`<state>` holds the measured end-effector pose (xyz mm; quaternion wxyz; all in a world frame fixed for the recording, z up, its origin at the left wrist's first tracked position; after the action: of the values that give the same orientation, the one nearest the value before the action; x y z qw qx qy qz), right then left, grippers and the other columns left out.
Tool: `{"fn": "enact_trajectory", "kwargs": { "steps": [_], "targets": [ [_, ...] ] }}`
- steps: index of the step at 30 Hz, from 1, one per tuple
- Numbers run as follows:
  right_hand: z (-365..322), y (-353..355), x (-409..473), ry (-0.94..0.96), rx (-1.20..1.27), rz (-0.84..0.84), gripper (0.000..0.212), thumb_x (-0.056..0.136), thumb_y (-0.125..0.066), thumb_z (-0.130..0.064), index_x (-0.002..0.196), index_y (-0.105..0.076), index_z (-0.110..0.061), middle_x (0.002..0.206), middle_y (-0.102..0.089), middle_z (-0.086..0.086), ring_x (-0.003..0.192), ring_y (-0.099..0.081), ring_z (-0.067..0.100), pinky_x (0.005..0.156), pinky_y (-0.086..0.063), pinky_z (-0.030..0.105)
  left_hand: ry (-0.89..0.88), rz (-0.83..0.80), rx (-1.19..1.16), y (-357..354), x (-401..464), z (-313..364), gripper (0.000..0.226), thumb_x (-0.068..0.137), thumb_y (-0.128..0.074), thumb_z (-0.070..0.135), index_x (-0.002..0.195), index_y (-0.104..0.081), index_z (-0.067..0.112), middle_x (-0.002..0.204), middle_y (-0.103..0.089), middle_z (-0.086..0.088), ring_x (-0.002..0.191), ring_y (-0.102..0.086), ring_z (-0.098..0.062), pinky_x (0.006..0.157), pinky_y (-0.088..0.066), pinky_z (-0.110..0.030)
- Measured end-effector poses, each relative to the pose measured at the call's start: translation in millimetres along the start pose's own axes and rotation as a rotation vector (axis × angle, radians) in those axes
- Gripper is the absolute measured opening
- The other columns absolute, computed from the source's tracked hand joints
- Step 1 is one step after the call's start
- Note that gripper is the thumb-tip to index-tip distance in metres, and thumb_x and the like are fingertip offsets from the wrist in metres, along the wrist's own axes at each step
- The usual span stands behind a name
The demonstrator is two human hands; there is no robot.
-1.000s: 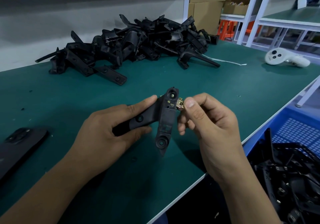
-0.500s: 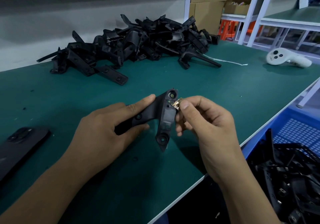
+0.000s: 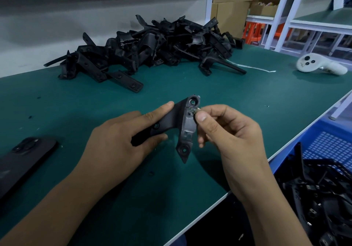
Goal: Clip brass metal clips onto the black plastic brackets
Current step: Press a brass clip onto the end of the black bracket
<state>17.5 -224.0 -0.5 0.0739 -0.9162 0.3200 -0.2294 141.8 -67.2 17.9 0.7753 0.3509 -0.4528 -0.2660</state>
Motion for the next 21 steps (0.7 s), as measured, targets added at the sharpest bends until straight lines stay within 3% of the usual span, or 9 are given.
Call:
{"fn": "enact_trajectory", "kwargs": {
  "steps": [8, 14, 19, 21],
  "targets": [
    [4.5, 2.0, 0.5, -0.028, 0.024, -0.020, 0.007, 0.092, -0.071, -0.006, 0.090, -0.073, 0.000, 0.071, -0.064, 0.010, 0.057, -0.055, 0.018, 0.057, -0.049, 0.023, -0.003, 0.025, 0.089, 5.4, 0.6, 0.2, 0.061, 0.092, -0.064, 0.055, 0.147, -0.040, 0.062, 0.082, -0.058, 0.011, 0.076, -0.059, -0.009, 0.065, -0.054, -0.040],
    [3.6, -5.0, -1.3, -0.034, -0.138, -0.131, 0.011, 0.091, -0.069, -0.011, 0.084, -0.069, -0.003, 0.069, -0.061, 0.005, 0.060, -0.055, 0.017, 0.059, -0.049, 0.025, -0.034, 0.000, 0.138, 8.6, -1.0, -2.4, 0.060, 0.094, -0.066, 0.054, 0.148, -0.042, 0.059, 0.080, -0.051, 0.012, 0.074, -0.056, -0.009, 0.062, -0.054, -0.040],
    [3.4, -3.7, -3.1, -0.068, -0.072, -0.161, 0.011, 0.090, -0.073, -0.011, 0.083, -0.072, -0.003, 0.067, -0.062, 0.009, 0.055, -0.054, 0.017, 0.055, -0.048, 0.025, -0.086, -0.050, 0.132, 6.8, 0.4, 2.1, 0.062, 0.093, -0.060, 0.052, 0.151, -0.039, 0.056, 0.084, -0.049, 0.017, 0.079, -0.057, -0.008, 0.065, -0.055, -0.040],
    [5.7, -2.7, -4.6, -0.122, 0.015, -0.193, 0.011, 0.086, -0.076, -0.015, 0.080, -0.074, -0.006, 0.066, -0.063, 0.012, 0.051, -0.054, 0.018, 0.053, -0.047, 0.025, -0.081, -0.112, 0.039, -0.5, 0.3, 2.0, 0.062, 0.091, -0.059, 0.057, 0.150, -0.038, 0.060, 0.094, -0.059, 0.017, 0.091, -0.063, -0.006, 0.075, -0.057, -0.041]
  ]
}}
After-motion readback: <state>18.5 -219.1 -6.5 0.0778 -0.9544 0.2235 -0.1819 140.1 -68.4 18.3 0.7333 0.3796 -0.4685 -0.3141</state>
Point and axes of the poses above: each hand's wrist, its own x-axis towards the middle knuckle, its own y-axis out of the back of the hand, z = x × y, the point moved 10 cm from there along x, towards the middle knuckle
